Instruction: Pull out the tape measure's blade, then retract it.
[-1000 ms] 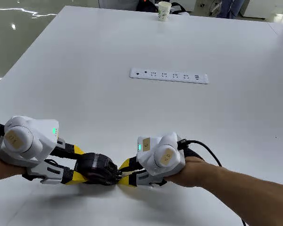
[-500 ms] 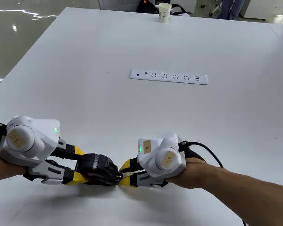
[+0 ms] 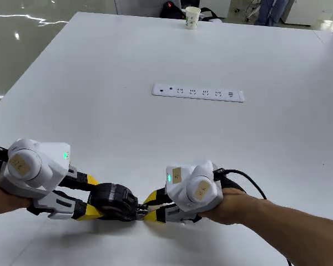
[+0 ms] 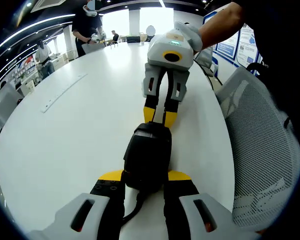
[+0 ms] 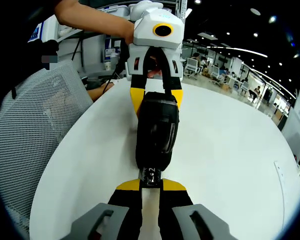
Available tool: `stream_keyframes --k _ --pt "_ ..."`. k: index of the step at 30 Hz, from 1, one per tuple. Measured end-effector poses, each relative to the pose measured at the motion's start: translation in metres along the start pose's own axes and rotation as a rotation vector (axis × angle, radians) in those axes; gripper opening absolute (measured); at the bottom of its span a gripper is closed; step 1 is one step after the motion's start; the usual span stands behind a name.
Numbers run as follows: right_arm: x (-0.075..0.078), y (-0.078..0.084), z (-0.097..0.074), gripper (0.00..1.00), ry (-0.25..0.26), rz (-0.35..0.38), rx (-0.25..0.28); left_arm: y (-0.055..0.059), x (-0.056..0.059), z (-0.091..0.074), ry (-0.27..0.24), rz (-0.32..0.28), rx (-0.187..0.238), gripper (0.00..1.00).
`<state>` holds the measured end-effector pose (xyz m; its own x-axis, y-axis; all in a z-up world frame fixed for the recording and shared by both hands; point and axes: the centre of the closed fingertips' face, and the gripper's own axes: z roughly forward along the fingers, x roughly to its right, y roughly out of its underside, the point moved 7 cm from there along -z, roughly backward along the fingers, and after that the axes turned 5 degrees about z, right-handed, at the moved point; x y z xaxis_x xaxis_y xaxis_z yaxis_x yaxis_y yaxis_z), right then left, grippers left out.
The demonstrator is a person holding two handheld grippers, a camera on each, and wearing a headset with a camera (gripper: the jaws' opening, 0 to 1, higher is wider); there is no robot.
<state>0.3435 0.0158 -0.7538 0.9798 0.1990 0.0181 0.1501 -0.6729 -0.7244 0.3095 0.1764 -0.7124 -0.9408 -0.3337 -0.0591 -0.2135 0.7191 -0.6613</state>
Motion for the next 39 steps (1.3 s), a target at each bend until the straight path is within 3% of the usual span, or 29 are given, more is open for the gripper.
stream_keyframes --k 39 --pt "-0.001 0.020 -0.021 0.08 0.018 0.038 -0.007 -0.002 -0.002 0.002 0.002 -0.009 0.007 0.24"
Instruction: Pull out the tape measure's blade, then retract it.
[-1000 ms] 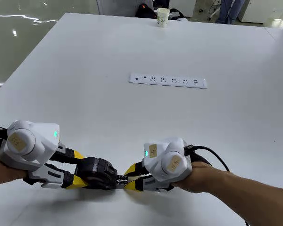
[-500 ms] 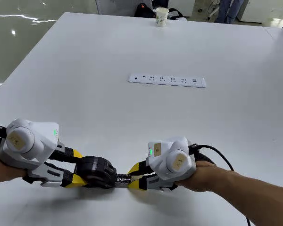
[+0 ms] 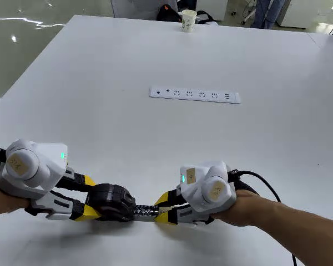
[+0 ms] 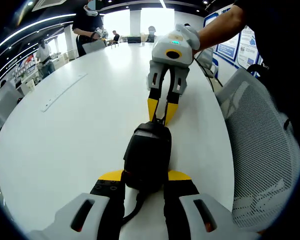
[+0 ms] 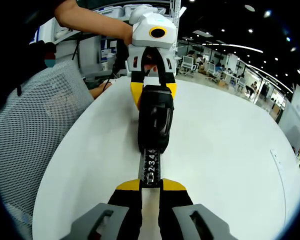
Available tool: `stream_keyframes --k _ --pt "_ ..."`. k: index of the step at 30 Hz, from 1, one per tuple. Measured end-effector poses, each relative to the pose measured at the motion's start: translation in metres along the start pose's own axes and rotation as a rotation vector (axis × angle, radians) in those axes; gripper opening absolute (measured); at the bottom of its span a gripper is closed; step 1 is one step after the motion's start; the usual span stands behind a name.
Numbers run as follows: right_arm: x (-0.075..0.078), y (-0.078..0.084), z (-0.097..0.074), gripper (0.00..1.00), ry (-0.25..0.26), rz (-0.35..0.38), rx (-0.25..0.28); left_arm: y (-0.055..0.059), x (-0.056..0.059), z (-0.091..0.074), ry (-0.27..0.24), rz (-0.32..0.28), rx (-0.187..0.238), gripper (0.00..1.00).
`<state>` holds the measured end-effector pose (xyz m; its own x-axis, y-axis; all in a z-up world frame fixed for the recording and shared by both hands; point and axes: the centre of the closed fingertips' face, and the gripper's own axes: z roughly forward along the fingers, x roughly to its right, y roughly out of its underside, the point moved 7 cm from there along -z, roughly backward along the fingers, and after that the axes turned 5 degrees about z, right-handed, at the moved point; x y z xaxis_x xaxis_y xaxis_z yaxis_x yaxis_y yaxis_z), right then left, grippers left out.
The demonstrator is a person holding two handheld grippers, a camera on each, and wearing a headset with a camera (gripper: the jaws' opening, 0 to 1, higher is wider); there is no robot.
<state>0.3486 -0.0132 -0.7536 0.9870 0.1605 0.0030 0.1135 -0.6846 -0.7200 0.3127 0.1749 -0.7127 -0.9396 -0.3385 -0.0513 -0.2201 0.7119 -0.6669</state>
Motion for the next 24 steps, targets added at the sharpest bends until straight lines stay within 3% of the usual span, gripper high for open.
stream_keyframes --k 24 --pt "0.000 0.020 -0.021 0.08 0.013 0.018 -0.016 0.000 0.001 0.000 -0.001 -0.003 -0.001 0.24"
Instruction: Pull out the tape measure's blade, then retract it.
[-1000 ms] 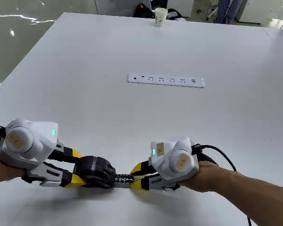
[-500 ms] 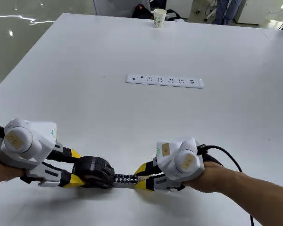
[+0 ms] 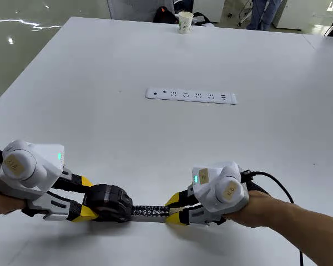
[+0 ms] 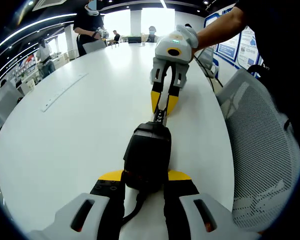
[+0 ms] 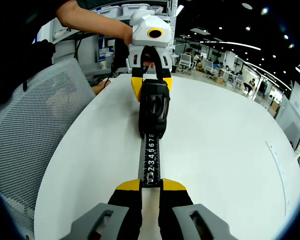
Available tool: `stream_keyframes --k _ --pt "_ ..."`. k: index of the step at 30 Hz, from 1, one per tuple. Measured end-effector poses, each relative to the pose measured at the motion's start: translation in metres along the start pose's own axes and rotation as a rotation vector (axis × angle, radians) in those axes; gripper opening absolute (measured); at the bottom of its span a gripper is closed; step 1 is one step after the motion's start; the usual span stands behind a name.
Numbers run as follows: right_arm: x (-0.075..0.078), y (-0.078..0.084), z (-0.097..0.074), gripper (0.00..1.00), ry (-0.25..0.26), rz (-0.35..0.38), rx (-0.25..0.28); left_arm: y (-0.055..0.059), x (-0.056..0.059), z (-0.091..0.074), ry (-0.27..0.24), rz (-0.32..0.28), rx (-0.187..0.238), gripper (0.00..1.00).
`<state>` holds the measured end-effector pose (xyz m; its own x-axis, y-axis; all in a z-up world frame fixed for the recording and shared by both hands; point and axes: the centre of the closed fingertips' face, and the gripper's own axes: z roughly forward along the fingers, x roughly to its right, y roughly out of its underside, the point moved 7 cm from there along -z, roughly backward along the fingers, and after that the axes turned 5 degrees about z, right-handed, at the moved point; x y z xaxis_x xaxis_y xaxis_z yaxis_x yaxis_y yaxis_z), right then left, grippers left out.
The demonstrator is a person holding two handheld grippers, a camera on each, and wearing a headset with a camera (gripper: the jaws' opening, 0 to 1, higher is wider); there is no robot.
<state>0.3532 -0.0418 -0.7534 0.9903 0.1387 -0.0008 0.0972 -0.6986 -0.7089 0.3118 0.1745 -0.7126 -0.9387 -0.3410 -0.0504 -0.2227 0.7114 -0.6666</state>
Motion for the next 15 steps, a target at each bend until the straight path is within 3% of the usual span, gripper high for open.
stream_keyframes --k 15 --pt "0.001 0.014 -0.016 0.08 0.006 0.012 -0.014 0.000 0.000 0.000 0.000 -0.001 -0.001 0.24"
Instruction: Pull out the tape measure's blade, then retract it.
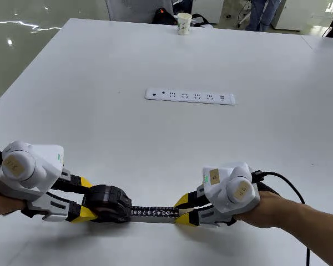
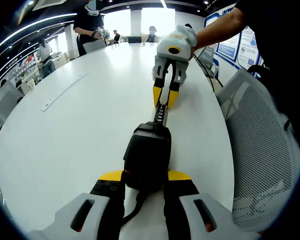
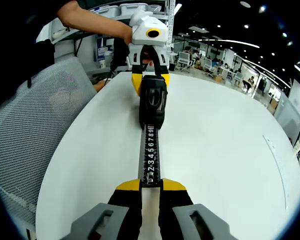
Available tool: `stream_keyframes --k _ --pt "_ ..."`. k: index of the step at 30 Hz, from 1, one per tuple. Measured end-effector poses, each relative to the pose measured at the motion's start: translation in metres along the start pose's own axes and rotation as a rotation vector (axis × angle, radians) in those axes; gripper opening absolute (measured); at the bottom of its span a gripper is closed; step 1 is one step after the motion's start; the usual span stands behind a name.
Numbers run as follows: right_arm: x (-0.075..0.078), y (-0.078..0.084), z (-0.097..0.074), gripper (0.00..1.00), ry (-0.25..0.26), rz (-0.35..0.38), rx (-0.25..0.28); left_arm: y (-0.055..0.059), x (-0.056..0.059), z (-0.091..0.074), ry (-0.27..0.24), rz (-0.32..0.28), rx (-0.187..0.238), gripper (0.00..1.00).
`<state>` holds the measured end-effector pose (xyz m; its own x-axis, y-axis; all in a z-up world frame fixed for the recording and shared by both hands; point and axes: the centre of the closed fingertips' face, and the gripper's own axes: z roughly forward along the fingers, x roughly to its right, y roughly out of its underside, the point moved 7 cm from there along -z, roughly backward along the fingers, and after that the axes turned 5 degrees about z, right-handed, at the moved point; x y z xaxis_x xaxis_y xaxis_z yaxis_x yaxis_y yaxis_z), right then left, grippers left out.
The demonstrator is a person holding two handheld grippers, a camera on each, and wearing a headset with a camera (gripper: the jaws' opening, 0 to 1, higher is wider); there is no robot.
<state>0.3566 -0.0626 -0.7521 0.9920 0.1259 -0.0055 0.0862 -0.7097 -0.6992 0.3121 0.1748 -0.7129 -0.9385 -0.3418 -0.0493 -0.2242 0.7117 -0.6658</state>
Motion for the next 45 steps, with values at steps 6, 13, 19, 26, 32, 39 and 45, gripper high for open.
stream_keyframes --k 6,13,19,26,32,39,45 --pt "0.000 0.007 -0.007 0.08 0.005 0.008 -0.008 0.000 0.000 0.000 0.001 0.000 -0.001 0.24" --pt "-0.002 0.014 -0.014 0.08 0.009 0.014 -0.014 0.000 0.000 0.000 0.002 0.002 -0.003 0.24" --pt "-0.002 0.020 -0.019 0.08 0.009 0.020 -0.017 0.000 -0.001 0.000 0.006 0.003 -0.007 0.24" --pt "-0.004 0.025 -0.024 0.08 0.012 0.034 -0.020 0.000 0.000 0.000 0.008 0.000 -0.007 0.24" --pt "-0.005 0.030 -0.028 0.08 0.018 0.042 -0.021 0.000 0.000 0.000 0.012 0.002 -0.008 0.24" --pt "-0.005 0.038 -0.036 0.08 0.026 0.055 -0.025 -0.001 0.000 0.000 0.013 0.001 -0.009 0.24" --pt "-0.005 0.043 -0.044 0.08 0.031 0.063 -0.031 -0.001 0.000 0.000 0.015 0.001 -0.009 0.24"
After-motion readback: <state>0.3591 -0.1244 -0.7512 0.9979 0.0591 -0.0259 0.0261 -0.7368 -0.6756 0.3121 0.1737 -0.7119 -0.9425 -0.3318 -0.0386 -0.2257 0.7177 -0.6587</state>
